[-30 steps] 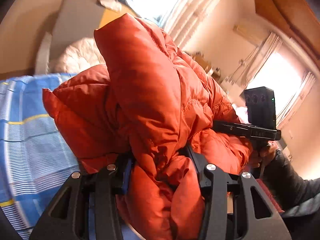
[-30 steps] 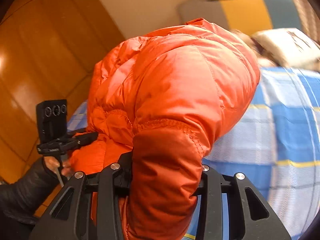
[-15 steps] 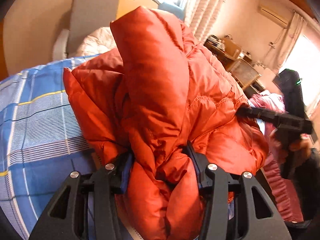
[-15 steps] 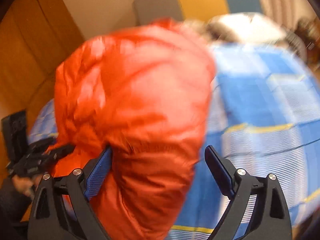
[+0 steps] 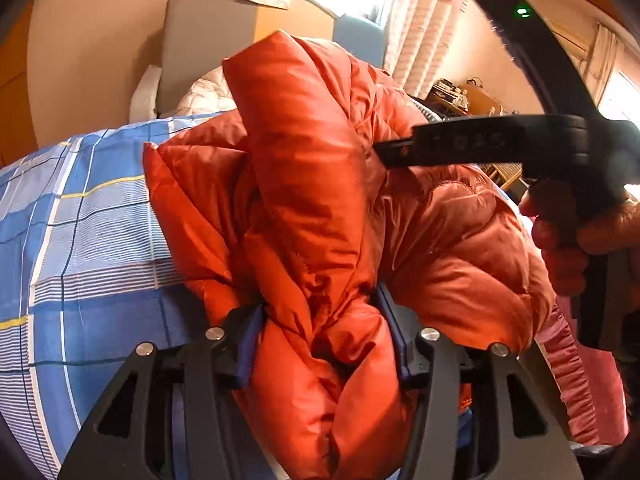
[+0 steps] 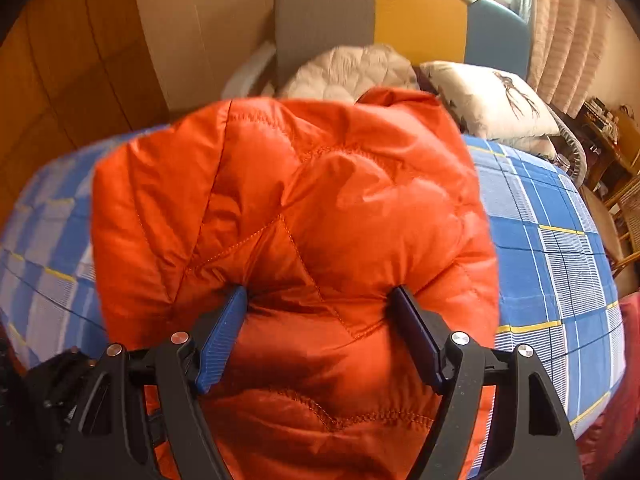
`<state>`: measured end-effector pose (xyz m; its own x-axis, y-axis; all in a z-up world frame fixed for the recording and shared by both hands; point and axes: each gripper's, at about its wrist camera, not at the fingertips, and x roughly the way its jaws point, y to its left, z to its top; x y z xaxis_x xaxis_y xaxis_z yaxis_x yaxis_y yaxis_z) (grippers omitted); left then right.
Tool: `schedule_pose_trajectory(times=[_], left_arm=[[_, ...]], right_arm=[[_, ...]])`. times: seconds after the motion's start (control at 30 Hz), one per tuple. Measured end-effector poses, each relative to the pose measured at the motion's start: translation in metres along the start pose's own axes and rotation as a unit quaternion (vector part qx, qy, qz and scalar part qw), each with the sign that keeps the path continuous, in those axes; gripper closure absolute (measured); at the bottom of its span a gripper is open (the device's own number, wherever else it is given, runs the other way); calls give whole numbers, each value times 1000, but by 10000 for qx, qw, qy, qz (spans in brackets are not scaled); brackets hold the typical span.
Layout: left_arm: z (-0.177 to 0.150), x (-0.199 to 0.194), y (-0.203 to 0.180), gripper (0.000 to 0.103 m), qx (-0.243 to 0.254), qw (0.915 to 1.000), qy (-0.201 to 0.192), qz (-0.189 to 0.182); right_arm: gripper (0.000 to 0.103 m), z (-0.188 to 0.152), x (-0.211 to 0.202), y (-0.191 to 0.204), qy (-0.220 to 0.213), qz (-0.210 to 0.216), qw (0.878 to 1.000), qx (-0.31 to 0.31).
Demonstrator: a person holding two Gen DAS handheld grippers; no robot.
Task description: Fold large clothes
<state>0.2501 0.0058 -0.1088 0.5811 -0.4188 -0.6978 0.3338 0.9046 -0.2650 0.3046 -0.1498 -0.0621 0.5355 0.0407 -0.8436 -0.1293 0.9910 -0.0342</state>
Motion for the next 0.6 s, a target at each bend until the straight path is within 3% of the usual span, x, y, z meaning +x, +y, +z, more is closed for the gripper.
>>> schedule_pose_trajectory(times=[0.27,0.43,0.6], left_arm=[[-3,9,9,42,173,9998,81,-9],[-1,5,5,35,302,9993,56,228],[4,1,-2,34,465,9983,-8,343]], right_arm=[[28,-8,25,10,287,-418,9987,14],[28,-11,26,11,220,-501,9983,196],[28,-15,15,7,11,-454,9980,449]])
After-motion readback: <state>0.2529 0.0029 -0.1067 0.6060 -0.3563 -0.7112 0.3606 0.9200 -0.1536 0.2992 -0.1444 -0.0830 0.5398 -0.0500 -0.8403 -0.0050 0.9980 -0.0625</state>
